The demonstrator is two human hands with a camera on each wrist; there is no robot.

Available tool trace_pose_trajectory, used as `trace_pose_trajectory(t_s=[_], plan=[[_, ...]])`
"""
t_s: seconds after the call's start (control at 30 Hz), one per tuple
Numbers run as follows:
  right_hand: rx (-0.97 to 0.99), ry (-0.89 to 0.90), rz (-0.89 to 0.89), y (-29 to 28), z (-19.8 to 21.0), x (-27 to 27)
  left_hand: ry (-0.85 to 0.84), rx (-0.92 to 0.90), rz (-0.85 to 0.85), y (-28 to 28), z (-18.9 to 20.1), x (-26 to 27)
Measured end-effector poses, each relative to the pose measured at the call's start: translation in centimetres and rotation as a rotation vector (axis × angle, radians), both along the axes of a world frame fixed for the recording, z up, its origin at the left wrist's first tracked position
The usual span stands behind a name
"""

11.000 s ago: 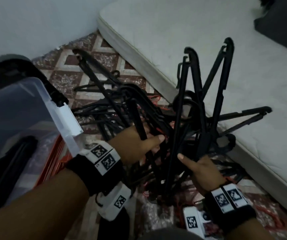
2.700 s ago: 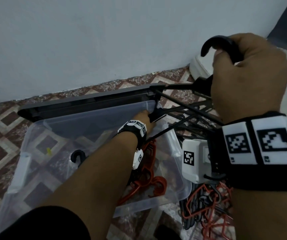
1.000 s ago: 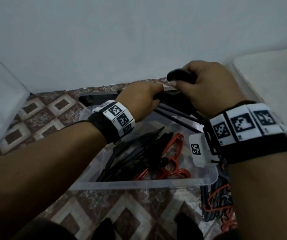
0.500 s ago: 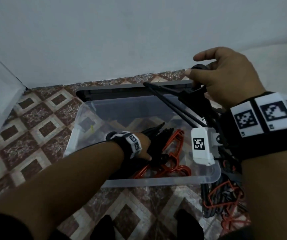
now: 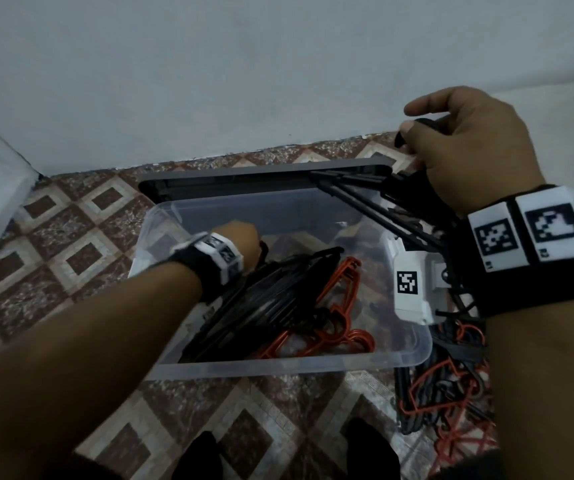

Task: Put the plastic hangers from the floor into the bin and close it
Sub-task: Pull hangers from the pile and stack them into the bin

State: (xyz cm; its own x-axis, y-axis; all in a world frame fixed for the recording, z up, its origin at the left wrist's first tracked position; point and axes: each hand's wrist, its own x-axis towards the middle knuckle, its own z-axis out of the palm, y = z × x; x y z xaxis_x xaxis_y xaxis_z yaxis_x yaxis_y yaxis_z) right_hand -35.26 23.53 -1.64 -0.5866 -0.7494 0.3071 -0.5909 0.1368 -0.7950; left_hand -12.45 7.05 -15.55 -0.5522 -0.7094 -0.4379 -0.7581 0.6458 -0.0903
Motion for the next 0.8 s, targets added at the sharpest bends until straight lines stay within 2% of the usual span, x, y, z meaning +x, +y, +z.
trace_pose_trajectory(t_s=[0.13, 0.23, 0.37, 0.47, 0.57, 0.63, 0.73, 0.8], plan=[[-0.022, 0.010, 0.014, 0.1, 0.3, 0.3, 0.409, -0.033, -0.023, 0.0, 6.9, 3.6], [-0.024, -0.005, 0.083, 0.2, 0.6, 1.3, 0.536, 0.010, -0.103, 2.3, 11.1, 4.3], [0.023, 0.009, 0.215, -0.3, 0.7, 3.6, 0.657, -0.037, -0.265, 4.4, 14.6, 2.9], [0.095, -0.066, 0.388, -0.5, 0.3, 5.5, 0.752, -0.108, -0.347, 5.5, 15.4, 0.9], [0.177, -0.158, 0.530, -0.5, -0.1, 6.0, 0.833, -0.186, -0.350, 6.0, 15.3, -0.8], [0.206, -0.150, 0.512, -0.6, -0.3, 5.3, 0.915, -0.158, -0.255, 6.1, 14.7, -1.3], [0.187, -0.096, 0.362, -1.0, -1.0, 4.2, 1.134, -0.015, -0.082, 6.4, 13.5, -1.5], [0.135, -0.113, 0.254, -1.1, -1.1, 3.8, 1.112, 0.020, -0.031, 5.9, 12.1, -1.0]])
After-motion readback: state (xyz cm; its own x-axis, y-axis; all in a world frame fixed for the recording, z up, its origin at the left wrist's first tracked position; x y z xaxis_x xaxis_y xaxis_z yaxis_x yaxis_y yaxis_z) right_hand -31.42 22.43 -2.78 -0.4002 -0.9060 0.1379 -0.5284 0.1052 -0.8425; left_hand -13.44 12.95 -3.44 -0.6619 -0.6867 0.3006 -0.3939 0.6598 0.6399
